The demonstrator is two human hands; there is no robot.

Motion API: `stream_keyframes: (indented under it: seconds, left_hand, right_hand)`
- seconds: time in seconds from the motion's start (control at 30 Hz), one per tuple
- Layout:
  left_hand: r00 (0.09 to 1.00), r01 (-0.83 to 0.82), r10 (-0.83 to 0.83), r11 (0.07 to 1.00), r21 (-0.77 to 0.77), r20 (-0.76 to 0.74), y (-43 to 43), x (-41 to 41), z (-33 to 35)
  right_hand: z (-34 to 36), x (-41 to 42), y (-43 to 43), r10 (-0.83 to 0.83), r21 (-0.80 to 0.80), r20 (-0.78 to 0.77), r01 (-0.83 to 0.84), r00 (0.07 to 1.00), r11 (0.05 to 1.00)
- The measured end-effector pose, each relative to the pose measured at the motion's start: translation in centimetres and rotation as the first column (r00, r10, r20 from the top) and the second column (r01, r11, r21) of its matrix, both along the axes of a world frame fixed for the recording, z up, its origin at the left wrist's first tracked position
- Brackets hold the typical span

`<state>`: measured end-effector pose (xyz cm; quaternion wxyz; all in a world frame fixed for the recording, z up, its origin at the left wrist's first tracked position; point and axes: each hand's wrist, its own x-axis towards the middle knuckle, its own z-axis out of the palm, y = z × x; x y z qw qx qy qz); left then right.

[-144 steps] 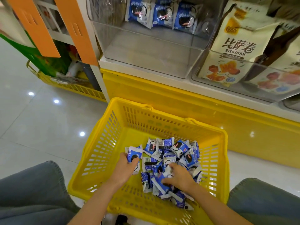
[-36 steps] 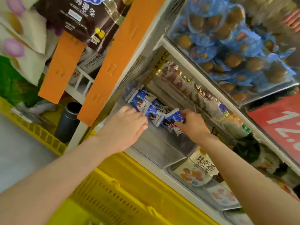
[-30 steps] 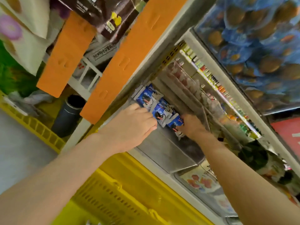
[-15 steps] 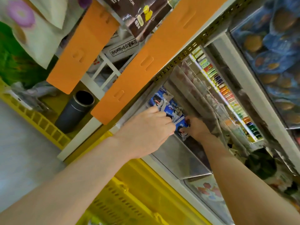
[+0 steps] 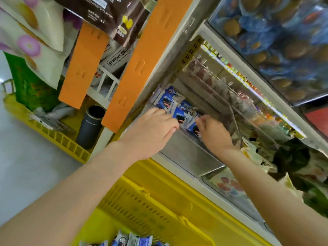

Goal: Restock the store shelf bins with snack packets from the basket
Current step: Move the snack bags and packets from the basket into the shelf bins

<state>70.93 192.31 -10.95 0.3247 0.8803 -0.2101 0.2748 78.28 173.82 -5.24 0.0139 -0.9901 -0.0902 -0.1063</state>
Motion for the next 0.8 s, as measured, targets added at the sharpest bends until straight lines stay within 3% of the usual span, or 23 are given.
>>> stream_keyframes:
  seconds: [0.13,0.27,0.33,0.4,0.5,0.6,0.7,0.8]
  left_hand:
    - [0.995,-0.086,0.088,0.996,0.032,-0.053,-1.0,-2.1,0.4]
    - [0.99,-0.134,0.136,0.99,0.043,-0.03,-2.7,-5.8,0.0]
    - [0.987,-0.159,0.16,0.986,0.045,-0.034,-3.1,-7.5,-1.5]
    - [0.974,-0.206,0.209,0.978,0.044,-0.086,-3.0,-8.9,-3.8]
    - [0.908,-0.328,0.342,0.94,0.097,-0.241,-1.9,-10.9,-8.3]
    - [0.733,-0.435,0.493,0.87,0.233,-0.47,0.4,-12.7,-12.9]
    - [0.559,-0.466,0.523,0.84,0.278,-0.643,2.9,-14.0,-16.3]
    - [0.506,-0.435,0.413,0.88,0.189,-0.757,4.0,-15.2,-18.3]
  right_hand:
    - [-0.8,-7.1,-1.4,0.181,0.162,-0.021,-0.175,0.983,0.971]
    - [-3.3,-12.1,-4.0,0.354,0.058,0.117,-0.362,0.928,0.93]
    - [-5.2,-13.9,-5.4,0.403,0.088,0.201,-0.426,0.893,0.9]
    - [-8.0,-15.5,-6.4,0.41,0.163,0.184,-0.439,0.893,0.883]
    - [-13.8,-17.5,-7.2,0.368,0.226,-0.007,-0.357,0.93,0.906]
    - [-20.5,-18.5,-7.5,0.276,0.206,-0.364,-0.212,0.89,0.955]
    - [-26.9,-19.6,-8.2,0.193,0.182,-0.672,-0.093,0.715,0.979]
    - [-31.3,-20.9,-8.8,0.191,0.184,-0.848,-0.062,0.495,0.981]
